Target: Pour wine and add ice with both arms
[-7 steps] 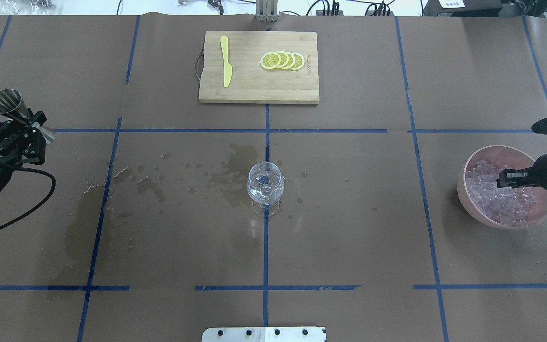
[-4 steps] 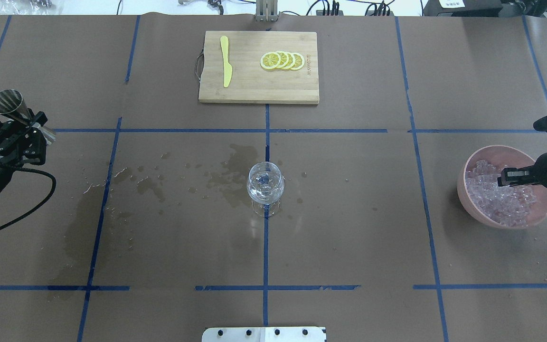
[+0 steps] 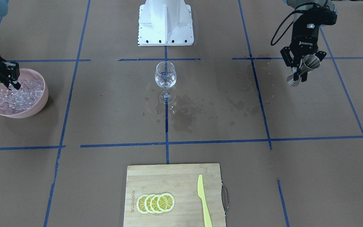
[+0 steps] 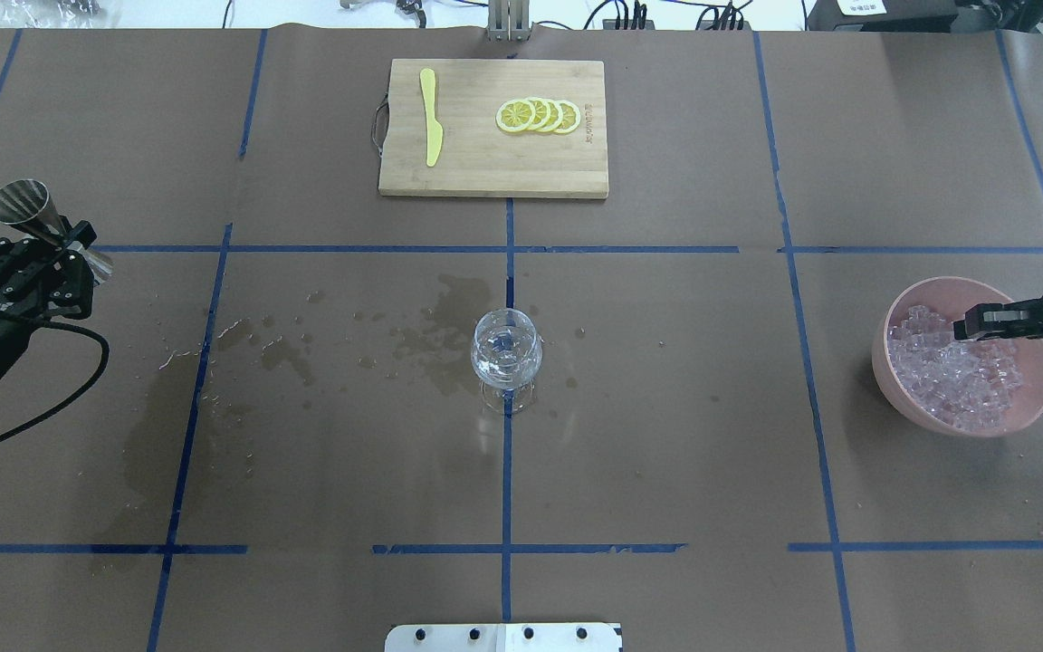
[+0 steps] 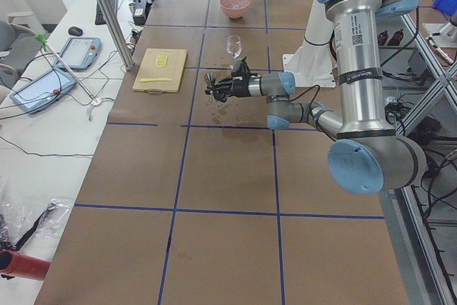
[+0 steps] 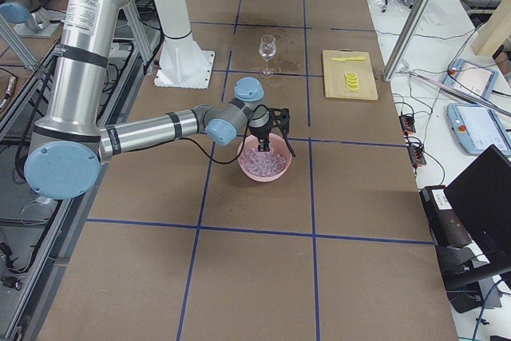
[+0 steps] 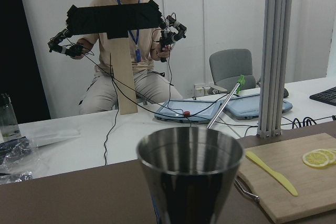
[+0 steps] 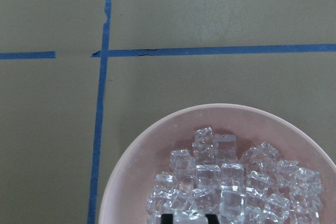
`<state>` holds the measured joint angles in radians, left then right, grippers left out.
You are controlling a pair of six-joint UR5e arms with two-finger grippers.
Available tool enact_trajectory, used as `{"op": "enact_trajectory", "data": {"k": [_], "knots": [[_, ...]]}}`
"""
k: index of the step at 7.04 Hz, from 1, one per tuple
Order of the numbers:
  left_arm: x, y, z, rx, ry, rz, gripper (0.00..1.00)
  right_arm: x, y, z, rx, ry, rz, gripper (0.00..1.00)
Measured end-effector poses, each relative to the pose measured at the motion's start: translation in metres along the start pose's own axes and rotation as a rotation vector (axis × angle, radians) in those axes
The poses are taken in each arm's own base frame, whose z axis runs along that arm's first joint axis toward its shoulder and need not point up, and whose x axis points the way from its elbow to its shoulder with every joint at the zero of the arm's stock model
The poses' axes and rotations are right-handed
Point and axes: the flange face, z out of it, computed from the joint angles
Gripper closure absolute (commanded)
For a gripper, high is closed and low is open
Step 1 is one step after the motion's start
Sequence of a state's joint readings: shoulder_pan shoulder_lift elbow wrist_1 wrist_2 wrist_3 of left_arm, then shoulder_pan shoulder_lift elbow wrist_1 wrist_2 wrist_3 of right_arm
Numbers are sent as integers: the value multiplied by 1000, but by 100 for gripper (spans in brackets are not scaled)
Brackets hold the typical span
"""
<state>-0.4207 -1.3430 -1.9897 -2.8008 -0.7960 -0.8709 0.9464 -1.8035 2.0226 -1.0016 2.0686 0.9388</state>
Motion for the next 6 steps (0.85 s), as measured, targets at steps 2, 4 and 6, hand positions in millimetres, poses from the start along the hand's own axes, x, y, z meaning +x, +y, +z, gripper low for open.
{"op": "enact_trajectory", "data": {"k": [2,4,6], "knots": [[-8,19,7,-18,-26,-96,100,-8,-5,-13,10,-30,4,100],[-15,47,9,12,-86,-119,100,-16,-5,-23,15,-54,0,100],[-8,80,0,58,-121,-126,100,-24,-5,-31,25,-72,-5,100]]}}
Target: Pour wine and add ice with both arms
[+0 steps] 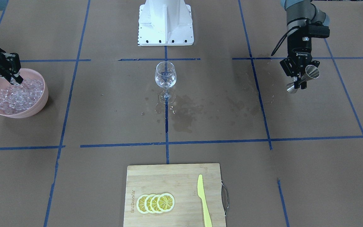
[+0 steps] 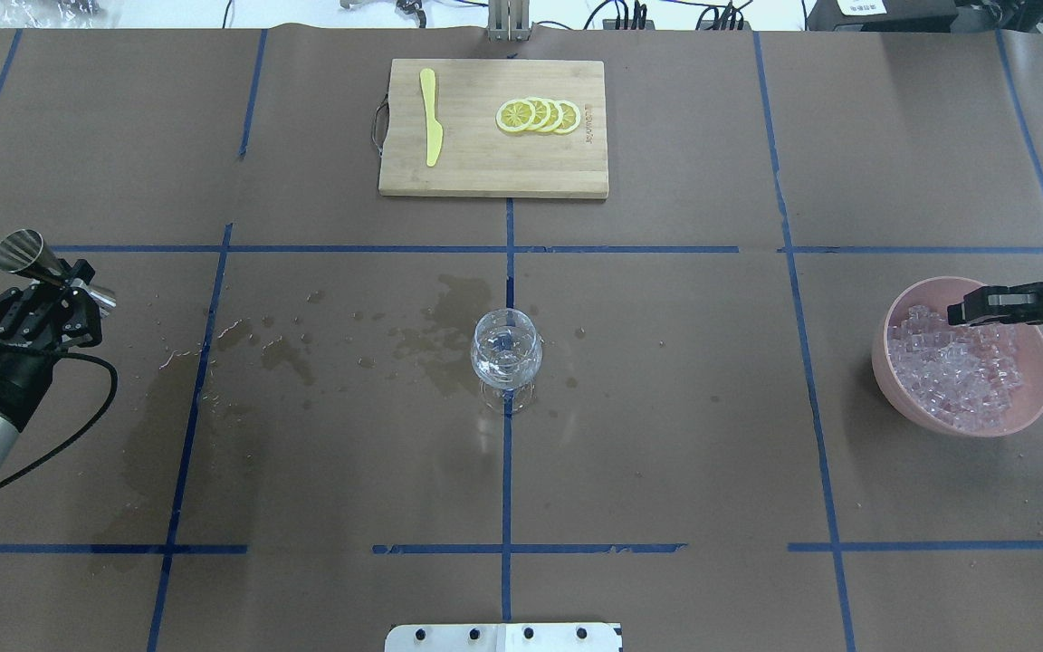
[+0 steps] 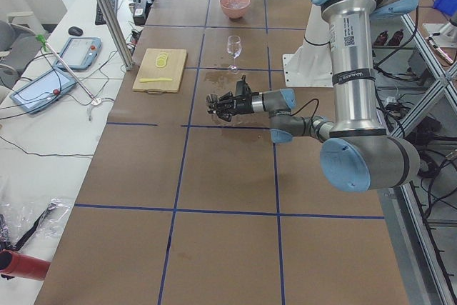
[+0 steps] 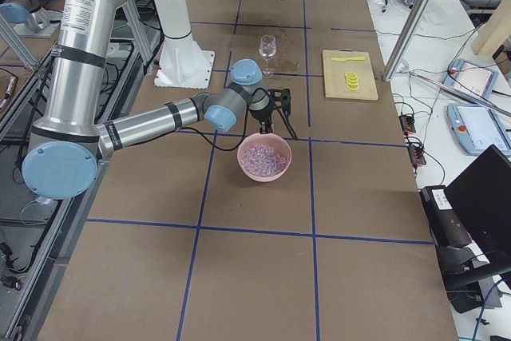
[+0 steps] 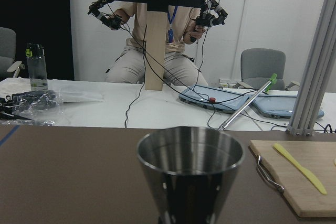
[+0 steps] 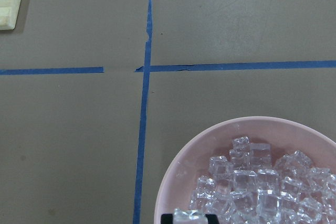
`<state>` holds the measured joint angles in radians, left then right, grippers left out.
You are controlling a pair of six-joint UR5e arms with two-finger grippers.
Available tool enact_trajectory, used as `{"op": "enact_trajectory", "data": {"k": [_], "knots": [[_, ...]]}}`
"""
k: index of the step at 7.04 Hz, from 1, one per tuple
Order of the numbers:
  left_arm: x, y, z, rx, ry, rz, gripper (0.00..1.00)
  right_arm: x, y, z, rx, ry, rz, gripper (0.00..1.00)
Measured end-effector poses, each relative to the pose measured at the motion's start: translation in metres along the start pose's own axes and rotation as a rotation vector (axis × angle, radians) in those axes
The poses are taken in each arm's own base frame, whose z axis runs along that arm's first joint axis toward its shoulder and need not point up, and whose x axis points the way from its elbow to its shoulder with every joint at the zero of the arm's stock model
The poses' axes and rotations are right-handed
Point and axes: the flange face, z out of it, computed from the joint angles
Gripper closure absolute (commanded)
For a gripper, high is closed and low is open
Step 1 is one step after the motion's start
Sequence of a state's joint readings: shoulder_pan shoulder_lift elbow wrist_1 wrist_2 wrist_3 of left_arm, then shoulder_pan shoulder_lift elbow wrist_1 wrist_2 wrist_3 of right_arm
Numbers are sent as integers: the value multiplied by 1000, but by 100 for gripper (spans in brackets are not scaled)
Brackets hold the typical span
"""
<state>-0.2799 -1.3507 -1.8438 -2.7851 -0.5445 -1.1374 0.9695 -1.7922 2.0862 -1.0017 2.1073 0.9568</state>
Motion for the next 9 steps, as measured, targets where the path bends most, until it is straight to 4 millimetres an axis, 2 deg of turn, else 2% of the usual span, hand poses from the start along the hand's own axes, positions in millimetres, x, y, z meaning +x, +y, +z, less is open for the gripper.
{"op": "enact_trajectory", "data": {"k": [2,6,9], "knots": [[5,30,-12,22,-5,-34,100,-13,1,-11,6,-30,21,100],[23,90,-15,71,-12,-40,100,-37,2,-31,4,-93,37,100],[21,115,-17,85,-18,-5,100,-74,-13,-45,-3,-184,86,100]]}}
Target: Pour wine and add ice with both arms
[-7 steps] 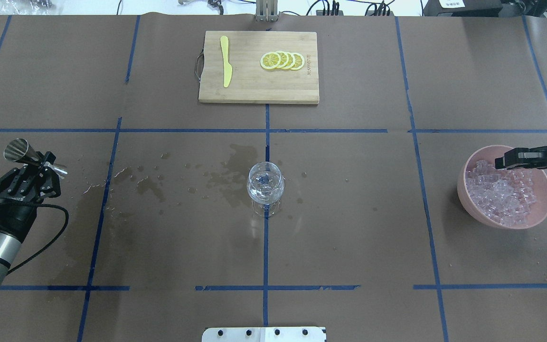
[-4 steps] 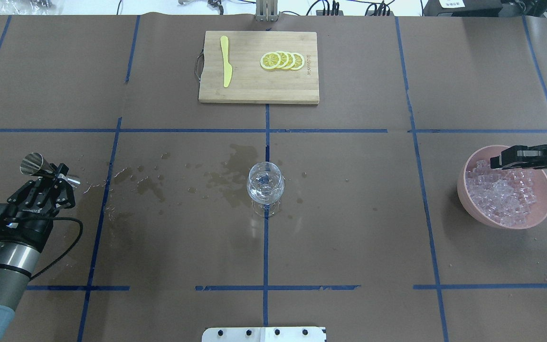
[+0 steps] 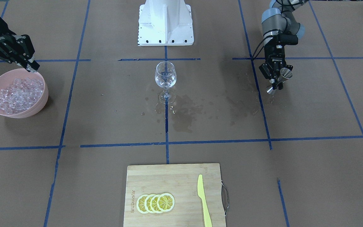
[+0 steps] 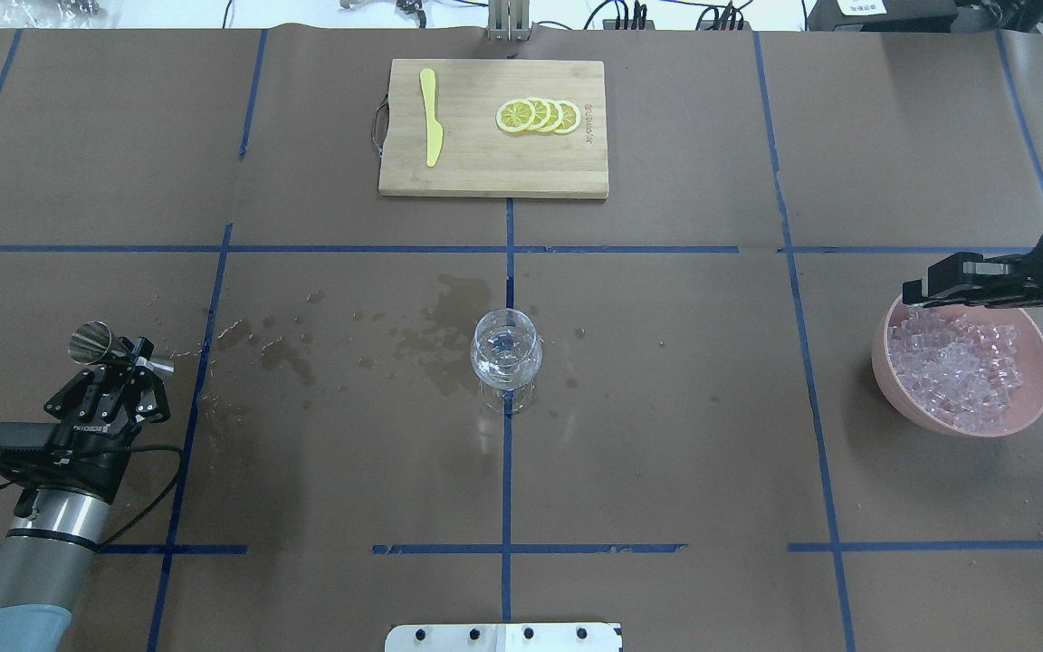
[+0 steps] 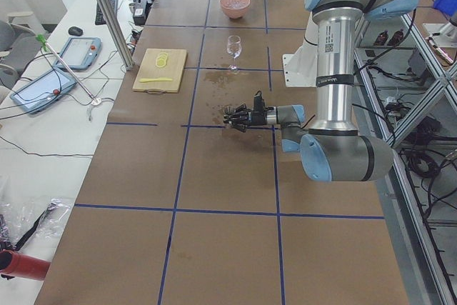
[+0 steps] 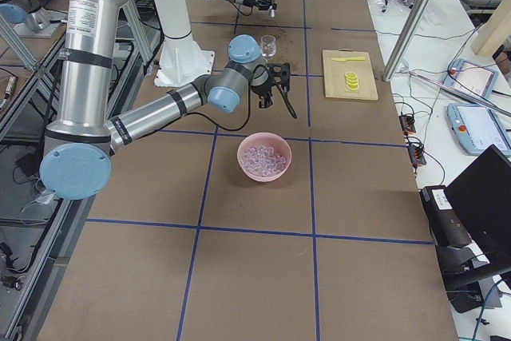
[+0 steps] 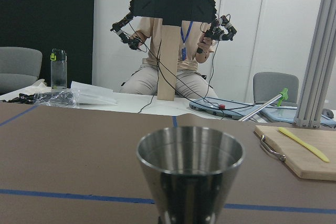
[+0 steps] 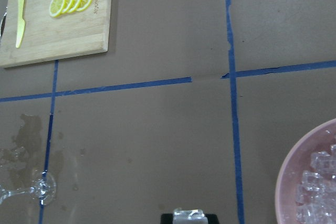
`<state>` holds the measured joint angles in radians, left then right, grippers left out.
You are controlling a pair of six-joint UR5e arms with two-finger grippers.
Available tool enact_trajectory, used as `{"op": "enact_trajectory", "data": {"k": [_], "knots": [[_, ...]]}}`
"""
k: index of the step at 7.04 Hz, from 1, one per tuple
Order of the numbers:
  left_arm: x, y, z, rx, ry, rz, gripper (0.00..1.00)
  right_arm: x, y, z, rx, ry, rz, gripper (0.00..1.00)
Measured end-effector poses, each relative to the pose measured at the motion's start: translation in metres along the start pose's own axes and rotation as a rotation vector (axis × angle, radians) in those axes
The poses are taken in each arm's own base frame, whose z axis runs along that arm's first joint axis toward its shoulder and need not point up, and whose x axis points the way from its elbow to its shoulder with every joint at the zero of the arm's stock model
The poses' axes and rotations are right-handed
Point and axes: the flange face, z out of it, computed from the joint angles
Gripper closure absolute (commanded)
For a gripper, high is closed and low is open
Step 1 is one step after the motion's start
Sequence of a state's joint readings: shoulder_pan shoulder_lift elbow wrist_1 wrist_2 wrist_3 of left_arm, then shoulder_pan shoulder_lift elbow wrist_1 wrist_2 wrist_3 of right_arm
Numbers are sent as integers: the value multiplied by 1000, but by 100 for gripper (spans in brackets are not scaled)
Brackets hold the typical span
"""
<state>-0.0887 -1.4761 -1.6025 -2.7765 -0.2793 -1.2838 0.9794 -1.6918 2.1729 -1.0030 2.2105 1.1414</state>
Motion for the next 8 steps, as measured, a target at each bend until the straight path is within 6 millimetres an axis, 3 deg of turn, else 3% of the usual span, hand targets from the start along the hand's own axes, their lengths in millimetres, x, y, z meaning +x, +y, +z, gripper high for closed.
{"op": "enact_trajectory", "data": {"k": [2,4,5,7,8], "knots": [[-5,9,0,-3,-3,22,100,-19,-10,-11,-14,-59,-1,100],[-4,15,-2,-10,1,27,87,-33,-18,-18,-14,-94,-7,100],[-1,19,-3,-13,4,27,86,-37,-19,-19,-14,-102,-6,100],[4,28,-2,-15,5,31,71,-39,-20,-19,-14,-106,-6,100],[5,30,-2,-15,6,32,57,-39,-20,-19,-14,-106,-5,100]]}}
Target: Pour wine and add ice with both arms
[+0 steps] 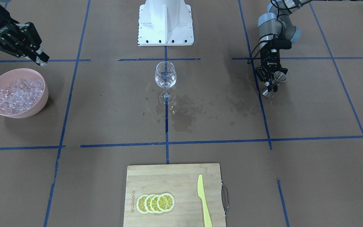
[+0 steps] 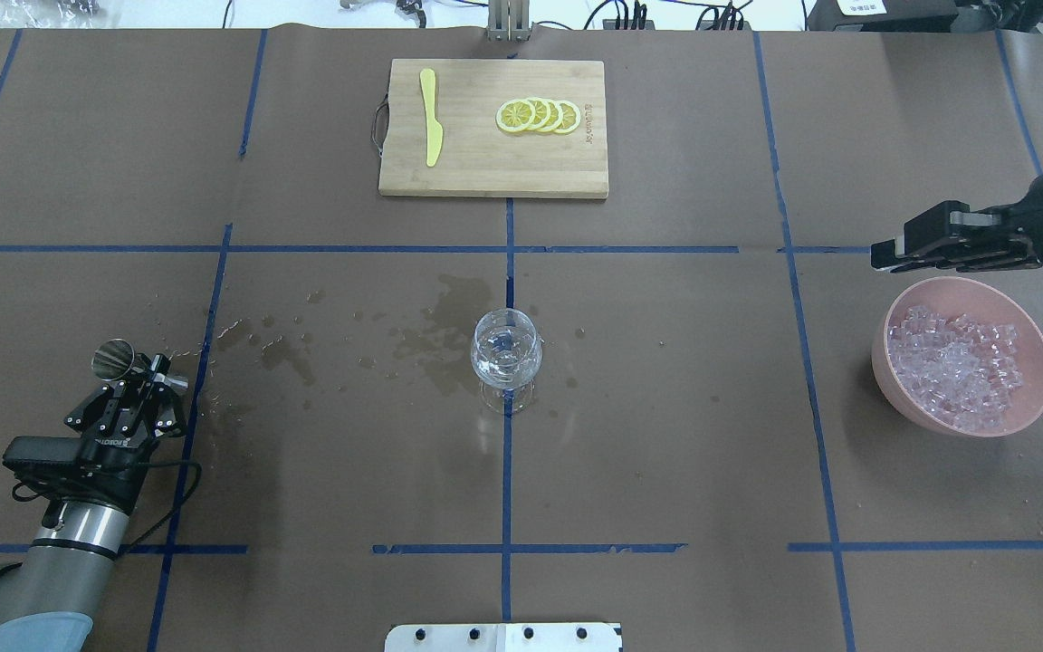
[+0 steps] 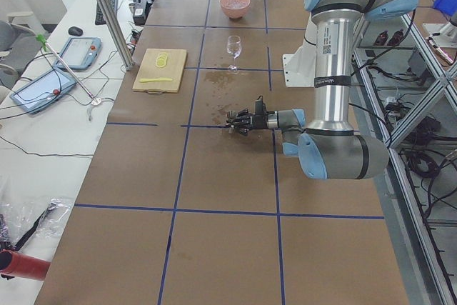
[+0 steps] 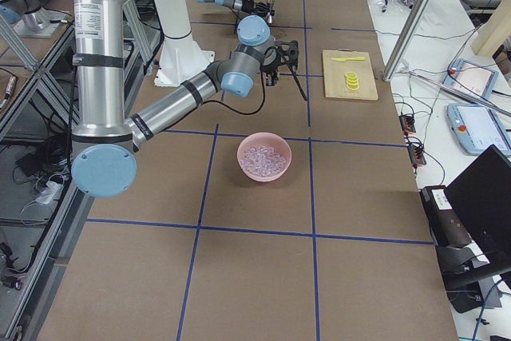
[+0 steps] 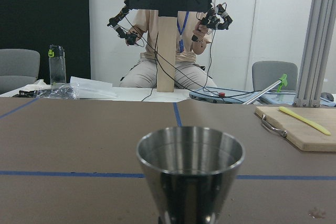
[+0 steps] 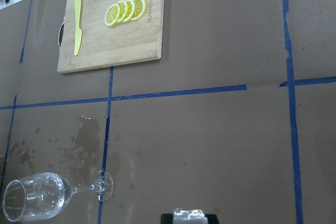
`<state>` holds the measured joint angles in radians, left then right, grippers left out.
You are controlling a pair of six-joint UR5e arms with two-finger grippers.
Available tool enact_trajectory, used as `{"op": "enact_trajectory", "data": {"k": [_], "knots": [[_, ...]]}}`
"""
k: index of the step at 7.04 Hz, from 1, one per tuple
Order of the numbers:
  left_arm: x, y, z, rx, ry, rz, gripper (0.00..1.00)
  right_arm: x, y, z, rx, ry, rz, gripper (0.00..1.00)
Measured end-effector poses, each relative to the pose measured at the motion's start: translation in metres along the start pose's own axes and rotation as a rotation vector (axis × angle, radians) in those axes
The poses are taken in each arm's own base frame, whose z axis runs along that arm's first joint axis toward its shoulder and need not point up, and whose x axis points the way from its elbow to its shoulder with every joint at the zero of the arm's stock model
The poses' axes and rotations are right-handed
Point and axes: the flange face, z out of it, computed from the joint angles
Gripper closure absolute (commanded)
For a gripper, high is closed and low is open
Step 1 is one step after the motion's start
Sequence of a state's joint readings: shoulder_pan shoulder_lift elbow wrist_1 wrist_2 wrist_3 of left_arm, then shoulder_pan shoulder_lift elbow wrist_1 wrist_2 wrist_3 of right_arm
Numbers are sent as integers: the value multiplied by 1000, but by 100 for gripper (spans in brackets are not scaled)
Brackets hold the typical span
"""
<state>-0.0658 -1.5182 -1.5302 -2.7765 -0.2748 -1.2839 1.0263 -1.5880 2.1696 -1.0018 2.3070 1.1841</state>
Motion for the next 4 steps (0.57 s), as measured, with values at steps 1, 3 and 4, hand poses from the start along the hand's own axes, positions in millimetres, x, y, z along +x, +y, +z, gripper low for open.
{"op": "enact_trajectory", "data": {"k": [1,3,4], "knots": [[0,1,0,0,0,0,51,0,0,0,0,0,0,100],[0,1,0,0,0,0,49,0,0,0,0,0,0,100],[1,0,0,-1,0,0,9,1,0,1,-1,1,1,100]]}}
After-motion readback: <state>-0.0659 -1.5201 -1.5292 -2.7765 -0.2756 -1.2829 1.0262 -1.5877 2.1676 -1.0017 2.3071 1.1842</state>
